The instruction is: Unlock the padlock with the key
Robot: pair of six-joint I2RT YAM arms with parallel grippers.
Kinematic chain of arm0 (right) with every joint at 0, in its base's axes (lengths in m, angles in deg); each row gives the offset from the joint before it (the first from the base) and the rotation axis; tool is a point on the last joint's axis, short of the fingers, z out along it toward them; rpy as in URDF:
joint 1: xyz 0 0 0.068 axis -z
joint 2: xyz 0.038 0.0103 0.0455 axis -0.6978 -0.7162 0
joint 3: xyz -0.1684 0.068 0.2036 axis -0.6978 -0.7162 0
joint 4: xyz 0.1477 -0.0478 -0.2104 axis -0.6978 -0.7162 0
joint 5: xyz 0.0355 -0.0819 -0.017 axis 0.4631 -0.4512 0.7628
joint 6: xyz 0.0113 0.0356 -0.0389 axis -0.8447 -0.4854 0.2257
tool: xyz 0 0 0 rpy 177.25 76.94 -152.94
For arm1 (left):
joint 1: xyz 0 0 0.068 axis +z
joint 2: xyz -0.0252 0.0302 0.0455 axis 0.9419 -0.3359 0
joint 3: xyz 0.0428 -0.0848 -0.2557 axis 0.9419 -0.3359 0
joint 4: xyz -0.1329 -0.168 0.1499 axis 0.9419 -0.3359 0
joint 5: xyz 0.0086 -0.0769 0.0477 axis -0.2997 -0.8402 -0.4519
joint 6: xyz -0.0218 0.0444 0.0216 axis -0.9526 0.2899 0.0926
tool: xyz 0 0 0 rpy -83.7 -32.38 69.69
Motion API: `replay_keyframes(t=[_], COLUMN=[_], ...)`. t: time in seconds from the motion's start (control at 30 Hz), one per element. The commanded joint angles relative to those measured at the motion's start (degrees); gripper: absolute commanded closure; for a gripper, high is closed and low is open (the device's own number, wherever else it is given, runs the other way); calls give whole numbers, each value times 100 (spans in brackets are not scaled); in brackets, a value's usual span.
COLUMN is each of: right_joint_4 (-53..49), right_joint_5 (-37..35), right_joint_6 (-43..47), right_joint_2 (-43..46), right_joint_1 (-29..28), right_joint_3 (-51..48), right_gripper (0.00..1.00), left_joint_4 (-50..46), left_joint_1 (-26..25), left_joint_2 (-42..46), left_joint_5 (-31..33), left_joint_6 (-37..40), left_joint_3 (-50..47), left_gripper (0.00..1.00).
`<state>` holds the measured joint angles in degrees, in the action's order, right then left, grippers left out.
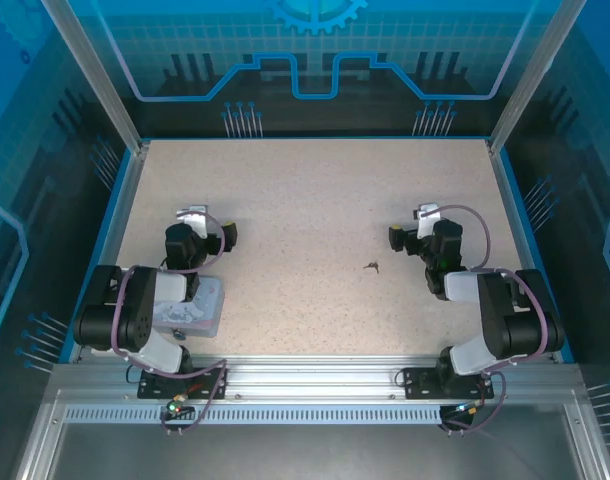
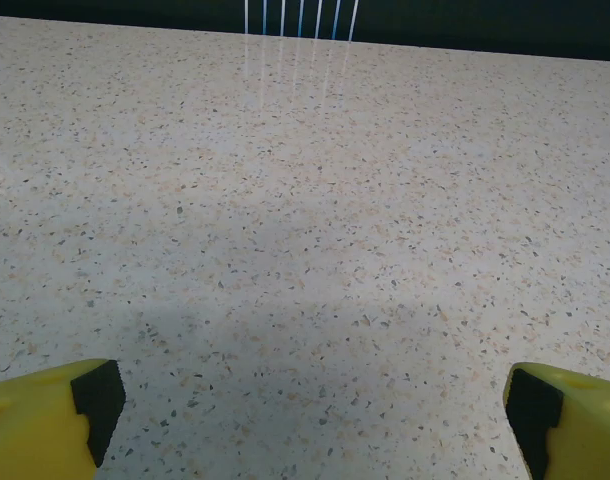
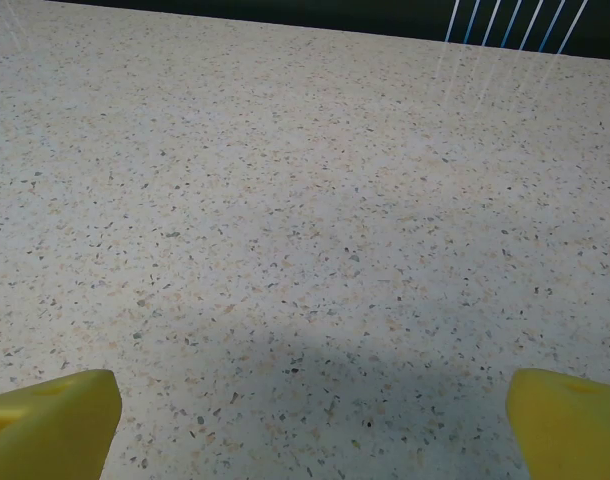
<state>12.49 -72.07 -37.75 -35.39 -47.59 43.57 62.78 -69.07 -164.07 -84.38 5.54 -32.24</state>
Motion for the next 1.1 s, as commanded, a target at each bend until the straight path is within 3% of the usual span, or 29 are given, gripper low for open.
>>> replay_keyframes(t=[0.0,0.67,0.73,0.87,0.97,1.07], right_joint_4=[51,46,-72,-1743,-3158,-4804], right_joint_5=[51,87,-152,-639,-506,-826], right_joint_6=[60,43,-50,-341,-1273,-2696], right_joint_2=[-38,-38,73,1059,1593,1630], right_joint_1=[24,44,28,30,132,284], right_joint_3=[111,118,153,650,1216,1944], right_gripper=[0,0,0,0,0,0], left_joint_4=[144,84,105,-1326,-2510,-4370], left_joint_1=[39,11,4,-5,-6,-16], left_joint_2=[-26,-27,39,908,1632,2098], left_joint_5=[-159,17,208,918,1421,1434], left_joint_6=[-10,-35,-96,-334,-883,-1760], left_joint_3=[43,70,53,428,836,1581], left_gripper=[1,1,1,1,1,1])
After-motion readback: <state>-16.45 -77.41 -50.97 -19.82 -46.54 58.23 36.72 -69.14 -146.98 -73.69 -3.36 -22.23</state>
